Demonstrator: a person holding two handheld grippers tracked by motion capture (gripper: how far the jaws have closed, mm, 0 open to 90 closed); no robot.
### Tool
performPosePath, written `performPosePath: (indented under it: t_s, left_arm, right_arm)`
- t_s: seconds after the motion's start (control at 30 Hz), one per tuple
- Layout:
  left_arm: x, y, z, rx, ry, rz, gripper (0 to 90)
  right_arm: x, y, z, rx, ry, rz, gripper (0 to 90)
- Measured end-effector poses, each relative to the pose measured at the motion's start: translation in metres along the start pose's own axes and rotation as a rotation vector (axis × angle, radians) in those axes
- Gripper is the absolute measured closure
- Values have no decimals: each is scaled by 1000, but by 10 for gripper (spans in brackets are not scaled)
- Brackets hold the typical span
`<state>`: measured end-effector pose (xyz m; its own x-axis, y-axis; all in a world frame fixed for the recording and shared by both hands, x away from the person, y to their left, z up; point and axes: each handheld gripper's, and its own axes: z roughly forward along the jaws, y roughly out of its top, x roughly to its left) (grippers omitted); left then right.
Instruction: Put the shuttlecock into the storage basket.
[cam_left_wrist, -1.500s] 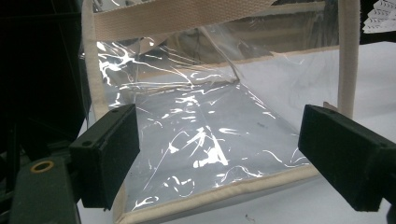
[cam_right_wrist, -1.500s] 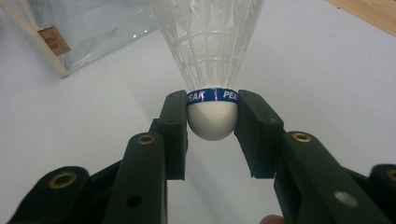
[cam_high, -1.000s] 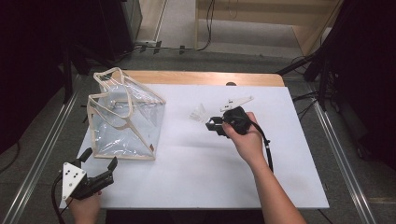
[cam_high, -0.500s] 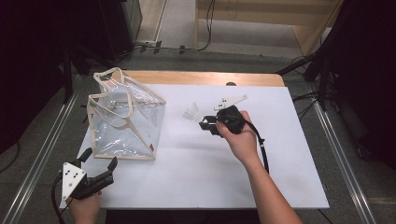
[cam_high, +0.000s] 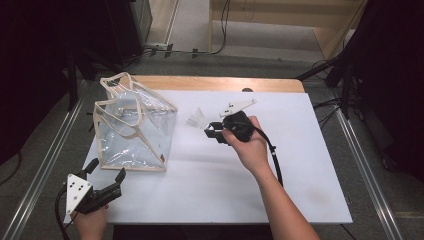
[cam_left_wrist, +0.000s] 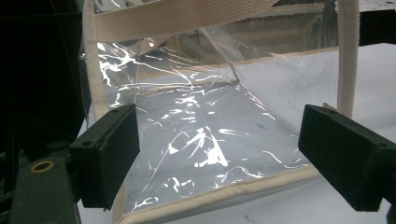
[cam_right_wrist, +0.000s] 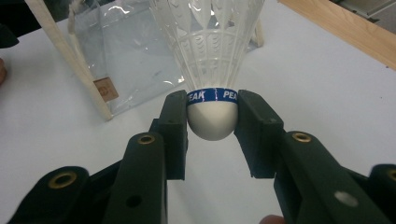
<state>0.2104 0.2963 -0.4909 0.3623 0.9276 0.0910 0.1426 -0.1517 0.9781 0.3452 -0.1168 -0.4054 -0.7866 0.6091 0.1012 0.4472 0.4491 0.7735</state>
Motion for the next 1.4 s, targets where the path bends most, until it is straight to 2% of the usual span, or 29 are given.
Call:
performPosePath:
  t_s: [1.2, 1.4]
  left_arm:
    - [0, 0, 0, -2, 0, 0, 134]
    - [0, 0, 0, -1, 0, 0, 133]
  right_arm:
    - [27, 39, 13, -59, 56, -38, 624]
    - [31, 46, 15, -73, 53, -44, 624]
